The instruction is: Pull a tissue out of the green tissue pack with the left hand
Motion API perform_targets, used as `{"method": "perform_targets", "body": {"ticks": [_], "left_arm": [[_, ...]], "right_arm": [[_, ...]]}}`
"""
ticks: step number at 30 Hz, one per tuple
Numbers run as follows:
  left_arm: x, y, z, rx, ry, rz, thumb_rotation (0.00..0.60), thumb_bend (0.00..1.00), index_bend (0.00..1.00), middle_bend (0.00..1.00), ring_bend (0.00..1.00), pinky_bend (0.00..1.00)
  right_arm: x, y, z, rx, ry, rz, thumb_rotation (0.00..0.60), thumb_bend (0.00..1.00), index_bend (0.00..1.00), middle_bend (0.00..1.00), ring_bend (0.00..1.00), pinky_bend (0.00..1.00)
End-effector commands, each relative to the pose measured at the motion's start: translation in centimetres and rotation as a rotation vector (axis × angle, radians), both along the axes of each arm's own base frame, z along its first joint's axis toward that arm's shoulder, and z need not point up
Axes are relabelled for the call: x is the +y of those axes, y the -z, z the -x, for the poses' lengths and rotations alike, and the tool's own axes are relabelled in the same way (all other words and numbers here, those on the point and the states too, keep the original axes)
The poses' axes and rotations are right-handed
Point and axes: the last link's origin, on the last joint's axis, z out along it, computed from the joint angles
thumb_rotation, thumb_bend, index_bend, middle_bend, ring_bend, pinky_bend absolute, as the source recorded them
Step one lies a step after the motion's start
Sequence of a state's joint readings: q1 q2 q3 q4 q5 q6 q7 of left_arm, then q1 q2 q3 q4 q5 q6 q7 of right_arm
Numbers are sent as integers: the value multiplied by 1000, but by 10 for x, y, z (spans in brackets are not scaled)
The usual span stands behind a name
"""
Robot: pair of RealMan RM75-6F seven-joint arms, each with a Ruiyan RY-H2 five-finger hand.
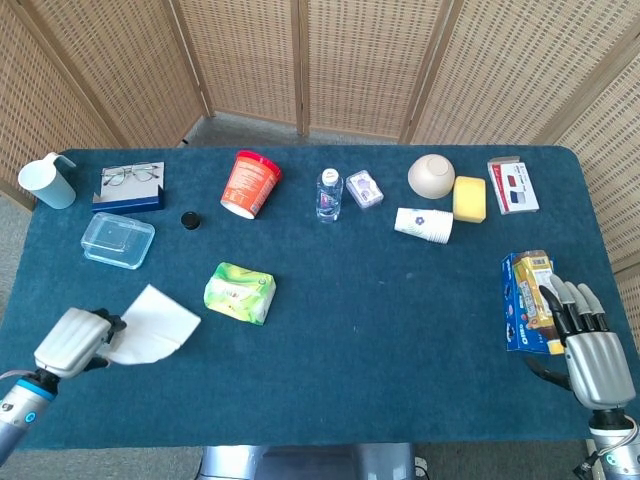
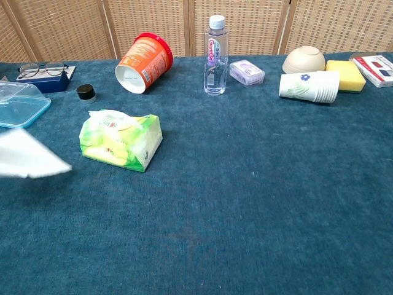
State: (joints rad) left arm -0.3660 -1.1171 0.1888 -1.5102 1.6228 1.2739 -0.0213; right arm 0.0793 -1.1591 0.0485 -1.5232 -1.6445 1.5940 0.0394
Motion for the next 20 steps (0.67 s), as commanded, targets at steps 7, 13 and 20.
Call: {"method": "perform_targets", "body": {"ticks": [7,13,20], "left_arm": [[-25,-10,3,-22,-61,56,600,9,0,0,0,33],[-38,-34,-12,-69,-21,-86,600,0,0,0,0,0],[-46,-51,-22,-130,-42,-204,600,0,0,0,0,0]], "right_arm": [[0,-1,1,1,5,2,600,0,0,0,0,0],[-1,-3,1,1,6,10,600,0,0,0,0,0],[-1,-3,1,6,5,15,600,0,0,0,0,0]]}}
